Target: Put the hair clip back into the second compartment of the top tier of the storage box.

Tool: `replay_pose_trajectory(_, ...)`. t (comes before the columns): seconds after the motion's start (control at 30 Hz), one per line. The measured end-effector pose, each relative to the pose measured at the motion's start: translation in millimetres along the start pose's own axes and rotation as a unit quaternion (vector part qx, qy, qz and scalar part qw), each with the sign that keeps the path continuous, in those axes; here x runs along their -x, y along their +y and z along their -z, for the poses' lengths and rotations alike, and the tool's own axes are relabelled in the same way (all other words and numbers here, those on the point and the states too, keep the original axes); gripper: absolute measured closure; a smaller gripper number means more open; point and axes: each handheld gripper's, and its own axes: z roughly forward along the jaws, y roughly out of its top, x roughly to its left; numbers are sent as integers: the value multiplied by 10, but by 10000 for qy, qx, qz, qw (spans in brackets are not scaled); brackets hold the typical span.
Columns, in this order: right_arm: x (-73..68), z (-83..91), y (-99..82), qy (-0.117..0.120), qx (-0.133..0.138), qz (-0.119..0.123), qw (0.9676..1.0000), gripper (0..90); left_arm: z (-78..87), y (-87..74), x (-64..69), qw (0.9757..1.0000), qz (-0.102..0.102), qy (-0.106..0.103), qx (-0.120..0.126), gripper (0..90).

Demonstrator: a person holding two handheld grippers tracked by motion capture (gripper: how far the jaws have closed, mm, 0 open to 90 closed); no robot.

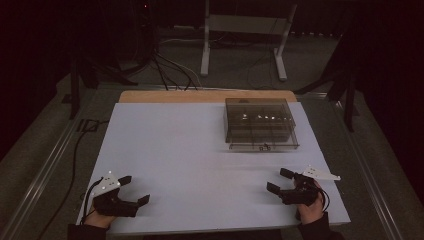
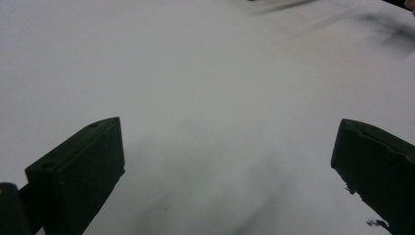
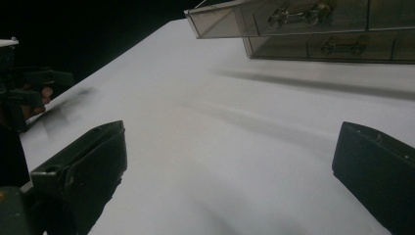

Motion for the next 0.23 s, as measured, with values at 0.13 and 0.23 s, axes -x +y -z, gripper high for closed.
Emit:
replay_pose_trajectory(0.13,0,-1,-1,-1,-7,-5,10000,0,-3,-4,-3,10000,5,-10,-10,4)
replay_pose_trajectory(0.23,-2,-1,-1,-5,-8,6,10000,0,1,-1,-5,10000,17,-16,11,4)
